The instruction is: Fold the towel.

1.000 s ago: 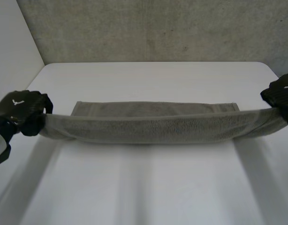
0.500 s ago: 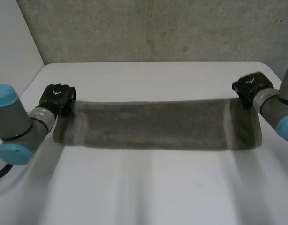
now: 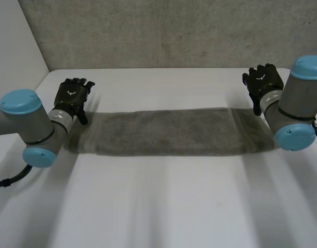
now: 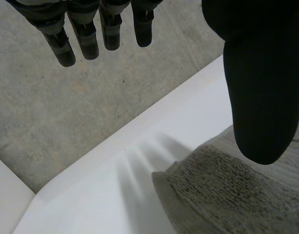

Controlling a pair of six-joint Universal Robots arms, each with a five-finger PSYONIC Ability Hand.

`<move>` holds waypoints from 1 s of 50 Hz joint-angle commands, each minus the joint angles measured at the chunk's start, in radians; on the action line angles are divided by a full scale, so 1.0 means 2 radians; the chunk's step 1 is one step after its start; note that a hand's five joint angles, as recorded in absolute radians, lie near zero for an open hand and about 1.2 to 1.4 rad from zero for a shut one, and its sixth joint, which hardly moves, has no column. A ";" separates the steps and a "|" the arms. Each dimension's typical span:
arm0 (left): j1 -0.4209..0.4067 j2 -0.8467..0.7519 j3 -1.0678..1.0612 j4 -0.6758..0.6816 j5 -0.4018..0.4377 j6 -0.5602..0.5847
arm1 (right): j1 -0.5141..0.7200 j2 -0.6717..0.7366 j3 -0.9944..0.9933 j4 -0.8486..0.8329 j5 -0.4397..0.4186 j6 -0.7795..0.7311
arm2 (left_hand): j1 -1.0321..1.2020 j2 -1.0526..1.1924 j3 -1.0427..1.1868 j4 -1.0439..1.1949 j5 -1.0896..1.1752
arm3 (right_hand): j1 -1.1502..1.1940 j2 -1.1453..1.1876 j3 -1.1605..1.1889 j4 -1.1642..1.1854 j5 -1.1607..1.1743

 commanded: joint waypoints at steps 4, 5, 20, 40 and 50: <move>0.000 0.120 -0.102 0.001 0.002 -0.013 | -0.002 -0.131 0.151 0.001 -0.005 0.001 | -0.001 0.001 0.001 0.001 -0.015 | -0.029 -0.035 -0.038 -0.043 -0.031; 0.000 0.120 -0.102 0.001 0.002 -0.014 | -0.002 -0.144 0.171 0.002 -0.002 0.002 | -0.001 0.001 0.001 0.001 -0.015 | -0.029 -0.035 -0.038 -0.043 -0.031; -0.011 0.241 -0.244 0.038 0.006 -0.225 | -0.031 -0.132 0.245 0.029 -0.039 0.045 | -0.001 0.001 0.001 0.001 -0.015 | 0.056 0.051 0.048 0.043 0.055; -0.003 0.249 -0.336 0.223 0.005 -0.231 | -0.082 -0.058 0.240 -0.033 -0.088 0.073 | 0.001 0.002 0.003 0.002 -0.013 | 0.444 0.439 0.436 0.430 0.443; -0.003 0.250 -0.338 0.223 0.004 -0.230 | -0.109 -0.077 0.230 -0.030 0.026 0.005 | -0.001 0.001 0.001 0.001 -0.014 | 0.581 0.576 0.573 0.568 0.580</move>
